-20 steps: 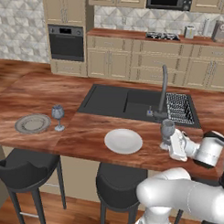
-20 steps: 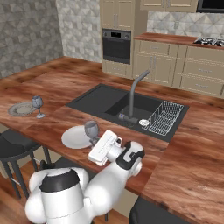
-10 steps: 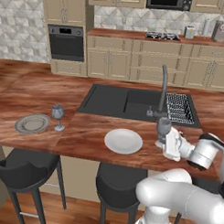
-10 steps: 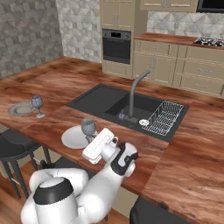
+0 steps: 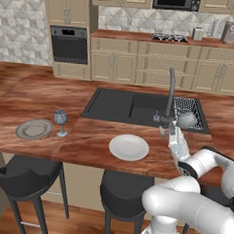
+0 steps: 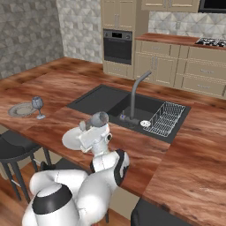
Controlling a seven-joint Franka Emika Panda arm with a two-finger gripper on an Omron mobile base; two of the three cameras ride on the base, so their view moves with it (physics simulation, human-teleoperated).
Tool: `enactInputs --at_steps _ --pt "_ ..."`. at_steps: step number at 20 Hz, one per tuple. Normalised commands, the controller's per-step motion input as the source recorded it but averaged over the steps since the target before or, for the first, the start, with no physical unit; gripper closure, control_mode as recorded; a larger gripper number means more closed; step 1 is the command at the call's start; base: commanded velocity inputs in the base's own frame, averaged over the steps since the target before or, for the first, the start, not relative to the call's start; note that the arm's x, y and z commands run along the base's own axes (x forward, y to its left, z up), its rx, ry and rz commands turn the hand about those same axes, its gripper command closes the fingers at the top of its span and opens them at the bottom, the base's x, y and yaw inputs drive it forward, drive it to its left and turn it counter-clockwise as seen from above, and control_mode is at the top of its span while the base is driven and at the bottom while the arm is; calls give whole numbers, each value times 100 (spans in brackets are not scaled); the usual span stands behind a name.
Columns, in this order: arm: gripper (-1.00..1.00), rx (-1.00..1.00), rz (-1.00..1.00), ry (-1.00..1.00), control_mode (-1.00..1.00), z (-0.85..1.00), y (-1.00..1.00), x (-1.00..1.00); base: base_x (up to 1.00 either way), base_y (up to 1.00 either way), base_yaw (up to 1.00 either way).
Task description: Retrieve the wine glasses from the counter and place one next to each plate.
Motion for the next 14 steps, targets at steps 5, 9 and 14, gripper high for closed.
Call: enactInputs --at_steps 5,9,14 --pt "100 24 -1 -9 -100 82 0 -9 0 0 0" --pt "100 -9 -21 9 -100 56 -7 -41 0 0 0" --pt "100 -19 -32 31 -100 43 -38 -16 0 0 0"
